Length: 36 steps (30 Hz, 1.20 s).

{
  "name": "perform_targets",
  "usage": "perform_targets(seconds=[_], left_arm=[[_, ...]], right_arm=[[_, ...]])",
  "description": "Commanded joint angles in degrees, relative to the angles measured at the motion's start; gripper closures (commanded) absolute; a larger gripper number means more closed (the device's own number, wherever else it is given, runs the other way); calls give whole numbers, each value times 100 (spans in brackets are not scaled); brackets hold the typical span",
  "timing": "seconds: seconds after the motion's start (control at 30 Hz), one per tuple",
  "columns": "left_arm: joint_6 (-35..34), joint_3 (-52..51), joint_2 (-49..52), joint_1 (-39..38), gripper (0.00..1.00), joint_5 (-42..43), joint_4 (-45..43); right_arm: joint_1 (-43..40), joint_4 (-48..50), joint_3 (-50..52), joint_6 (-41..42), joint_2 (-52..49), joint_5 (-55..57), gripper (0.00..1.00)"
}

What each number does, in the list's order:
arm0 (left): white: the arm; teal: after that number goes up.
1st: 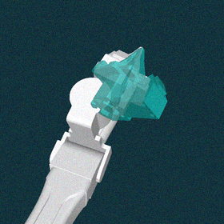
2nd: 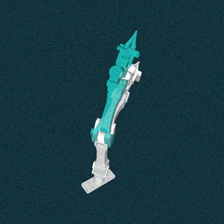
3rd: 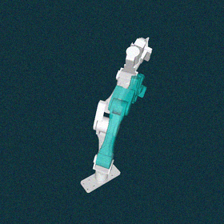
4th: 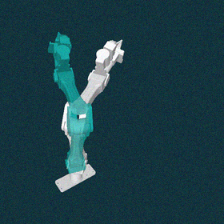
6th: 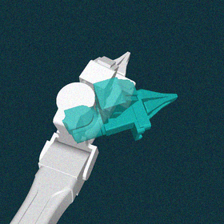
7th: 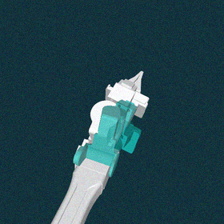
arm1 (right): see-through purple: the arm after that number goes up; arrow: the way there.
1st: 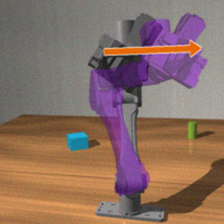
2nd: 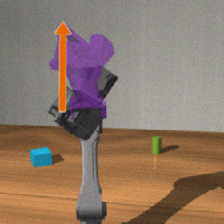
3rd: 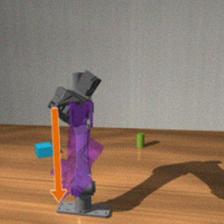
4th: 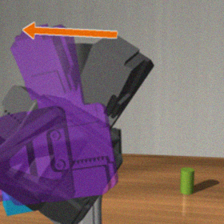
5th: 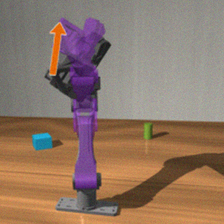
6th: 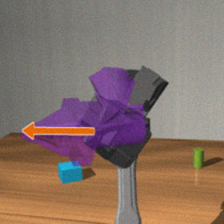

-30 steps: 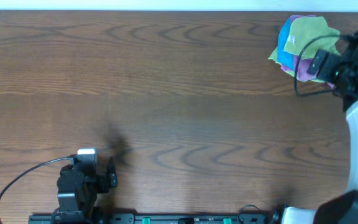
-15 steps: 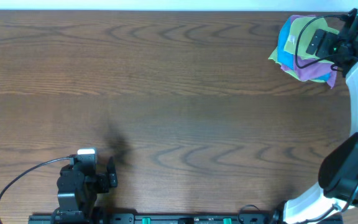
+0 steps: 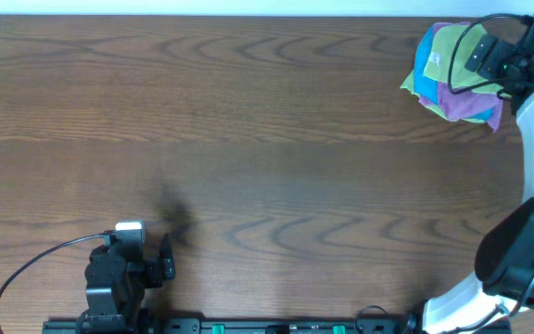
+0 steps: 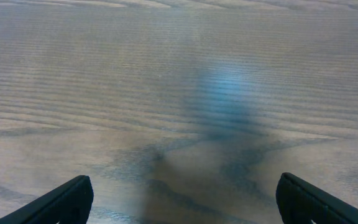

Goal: Fold the cloth
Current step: 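Lower the right gripper onto the green cloth on top and grasp it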

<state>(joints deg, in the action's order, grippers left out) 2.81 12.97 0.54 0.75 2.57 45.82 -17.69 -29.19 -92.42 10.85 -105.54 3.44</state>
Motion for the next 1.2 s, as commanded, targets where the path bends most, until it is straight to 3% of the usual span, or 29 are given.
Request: perform_targets(seconds=[0.0, 0.33, 1.17], left_arm=[[-66, -232, -33, 31, 5, -2, 190], [-66, -232, -33, 31, 5, -2, 190], [-66, -232, -33, 31, 5, -2, 190]], right_arm=[[-42, 87, -136, 114, -168, 48, 1], [-24, 540, -306, 254, -942, -557, 1], [-24, 1108, -647, 459, -1873, -540, 2]])
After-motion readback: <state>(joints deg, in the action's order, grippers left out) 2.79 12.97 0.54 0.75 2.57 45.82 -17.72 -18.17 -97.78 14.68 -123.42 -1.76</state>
